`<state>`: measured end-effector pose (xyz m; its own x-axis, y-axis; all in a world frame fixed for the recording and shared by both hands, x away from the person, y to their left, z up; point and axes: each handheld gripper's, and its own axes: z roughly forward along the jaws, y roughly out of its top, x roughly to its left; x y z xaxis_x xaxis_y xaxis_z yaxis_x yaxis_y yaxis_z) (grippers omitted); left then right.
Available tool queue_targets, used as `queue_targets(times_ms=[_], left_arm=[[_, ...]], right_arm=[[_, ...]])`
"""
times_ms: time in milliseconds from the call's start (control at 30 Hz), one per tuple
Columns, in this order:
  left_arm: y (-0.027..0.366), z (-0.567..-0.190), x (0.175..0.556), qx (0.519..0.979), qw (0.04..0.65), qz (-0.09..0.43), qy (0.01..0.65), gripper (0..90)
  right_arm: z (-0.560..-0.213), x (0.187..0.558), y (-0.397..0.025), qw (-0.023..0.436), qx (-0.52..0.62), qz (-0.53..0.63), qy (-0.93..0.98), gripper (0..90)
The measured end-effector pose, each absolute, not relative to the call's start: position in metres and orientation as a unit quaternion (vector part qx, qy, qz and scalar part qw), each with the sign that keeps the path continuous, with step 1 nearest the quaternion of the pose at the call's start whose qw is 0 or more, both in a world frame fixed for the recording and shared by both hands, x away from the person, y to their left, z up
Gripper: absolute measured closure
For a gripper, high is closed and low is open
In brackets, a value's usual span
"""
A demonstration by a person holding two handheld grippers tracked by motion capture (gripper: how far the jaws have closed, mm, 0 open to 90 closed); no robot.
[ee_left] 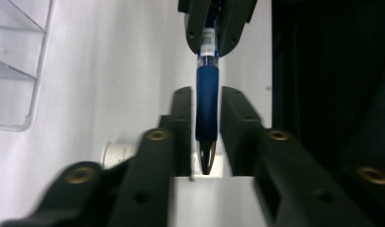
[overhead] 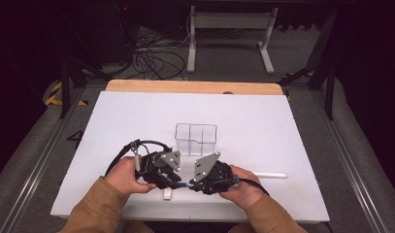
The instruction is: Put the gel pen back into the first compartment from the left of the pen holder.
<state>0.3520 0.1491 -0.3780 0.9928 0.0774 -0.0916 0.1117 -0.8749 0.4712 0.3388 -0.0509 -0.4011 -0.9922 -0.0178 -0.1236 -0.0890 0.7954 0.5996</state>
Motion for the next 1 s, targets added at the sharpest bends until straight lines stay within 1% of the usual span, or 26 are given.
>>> queue_targets(times_ms=[67,133,333,400,533,633,800,1000], left_arm=[[0.153,-0.376,0.353,0.963,0.260,-0.032,0.056,63.6],[0.156,-0.374,0.354,0.960,0.274,-0.021,0.059,58.4],[0.169,-0.366,0.355,0.944,0.314,-0.002,0.097,47.4],[0.174,-0.365,0.356,0.937,0.330,0.003,0.113,47.8],[0.186,-0.366,0.359,0.925,0.356,-0.014,0.136,47.7],[0.194,-0.367,0.358,0.916,0.372,-0.022,0.150,45.9],[0.202,-0.370,0.348,0.901,0.398,0.017,0.170,43.3],[0.209,-0.374,0.342,0.886,0.427,0.027,0.179,40.8]], right_arm=[[-0.400,0.339,-0.052,0.058,-0.027,0.323,0.944,79.2],[-0.398,0.339,-0.054,0.060,-0.025,0.329,0.942,79.2],[-0.391,0.339,-0.062,0.071,-0.018,0.346,0.935,79.2],[-0.387,0.339,-0.065,0.076,-0.016,0.354,0.932,79.2],[-0.378,0.339,-0.071,0.088,-0.010,0.371,0.924,79.1],[-0.371,0.340,-0.076,0.096,-0.002,0.389,0.916,79.1],[-0.360,0.344,-0.082,0.109,0.012,0.428,0.897,79.0],[-0.348,0.348,-0.087,0.136,0.039,0.485,0.863,78.8]])
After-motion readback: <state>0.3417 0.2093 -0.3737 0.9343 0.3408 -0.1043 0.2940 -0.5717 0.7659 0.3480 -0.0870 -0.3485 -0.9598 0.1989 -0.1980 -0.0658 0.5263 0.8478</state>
